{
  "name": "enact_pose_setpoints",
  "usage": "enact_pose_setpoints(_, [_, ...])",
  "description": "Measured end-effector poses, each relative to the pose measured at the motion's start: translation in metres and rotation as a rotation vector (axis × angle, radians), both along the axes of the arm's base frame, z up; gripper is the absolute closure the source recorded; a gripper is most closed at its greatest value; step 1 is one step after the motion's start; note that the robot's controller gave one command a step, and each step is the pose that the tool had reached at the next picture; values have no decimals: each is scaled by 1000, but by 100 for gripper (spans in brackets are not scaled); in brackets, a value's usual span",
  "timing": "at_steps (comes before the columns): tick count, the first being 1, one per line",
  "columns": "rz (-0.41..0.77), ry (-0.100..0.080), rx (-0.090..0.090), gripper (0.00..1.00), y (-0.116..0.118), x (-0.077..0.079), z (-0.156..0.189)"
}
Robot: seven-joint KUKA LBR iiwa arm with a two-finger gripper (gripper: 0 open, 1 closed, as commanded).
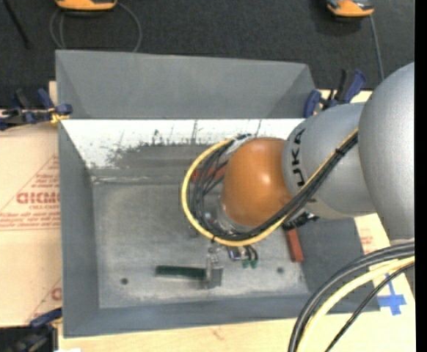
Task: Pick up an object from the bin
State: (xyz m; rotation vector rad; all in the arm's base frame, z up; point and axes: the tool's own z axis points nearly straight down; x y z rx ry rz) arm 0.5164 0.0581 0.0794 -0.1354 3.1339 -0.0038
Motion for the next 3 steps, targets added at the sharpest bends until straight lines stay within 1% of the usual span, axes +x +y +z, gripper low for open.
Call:
enact_pose_setpoints(1, [3,2,4,100,5,-1,0])
enact_pose_setpoints(2, [291,-5,0,100,1,-5,147])
enact_pose_setpoints(3, [286,3,3,100,2,-7,144])
